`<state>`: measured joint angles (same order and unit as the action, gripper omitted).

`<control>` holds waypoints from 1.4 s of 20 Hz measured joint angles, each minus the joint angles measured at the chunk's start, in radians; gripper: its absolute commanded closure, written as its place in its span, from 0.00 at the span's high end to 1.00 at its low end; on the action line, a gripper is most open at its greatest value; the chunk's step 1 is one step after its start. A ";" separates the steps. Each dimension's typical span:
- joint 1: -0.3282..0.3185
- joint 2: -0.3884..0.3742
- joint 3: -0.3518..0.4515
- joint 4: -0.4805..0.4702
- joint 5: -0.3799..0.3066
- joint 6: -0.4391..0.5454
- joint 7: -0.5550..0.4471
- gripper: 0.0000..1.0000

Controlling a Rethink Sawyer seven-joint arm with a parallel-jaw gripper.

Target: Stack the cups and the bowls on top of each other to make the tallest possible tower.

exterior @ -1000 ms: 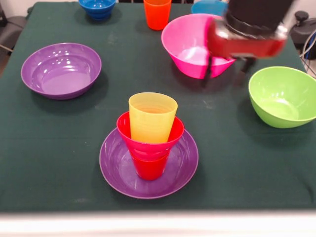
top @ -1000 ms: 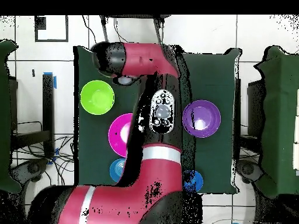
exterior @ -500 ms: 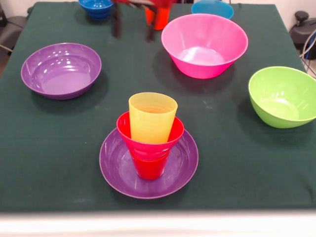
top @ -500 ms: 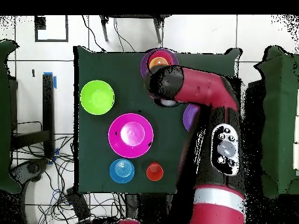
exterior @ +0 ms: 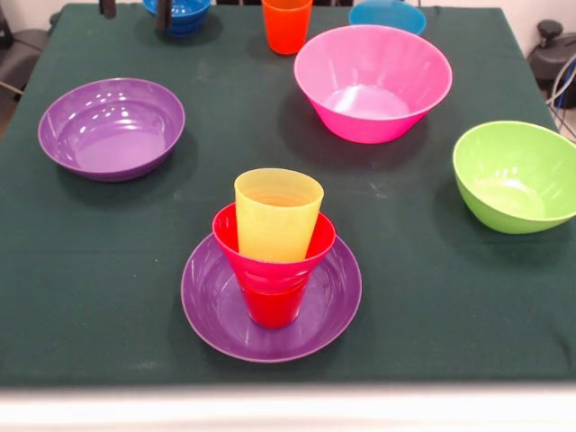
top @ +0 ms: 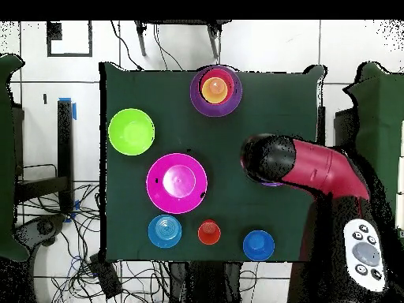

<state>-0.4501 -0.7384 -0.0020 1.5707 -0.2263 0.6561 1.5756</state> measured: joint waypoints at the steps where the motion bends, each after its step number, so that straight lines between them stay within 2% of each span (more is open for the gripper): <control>1: -0.007 -0.003 0.004 0.022 -0.022 -0.034 0.000 1.00; 5: -0.005 -0.002 0.009 0.098 -0.092 -0.149 0.000 1.00; 10: 0.041 -0.004 0.014 0.214 -0.166 -0.266 0.000 1.00; 14: 0.051 -0.013 0.027 0.277 -0.183 -0.281 0.000 1.00; 21: 0.031 -0.085 0.050 0.410 -0.211 -0.281 0.000 1.00; 28: 0.014 -0.091 0.042 0.460 -0.341 -0.313 0.000 1.00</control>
<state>-0.4366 -0.8293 0.0402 2.0309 -0.5671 0.3430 1.5756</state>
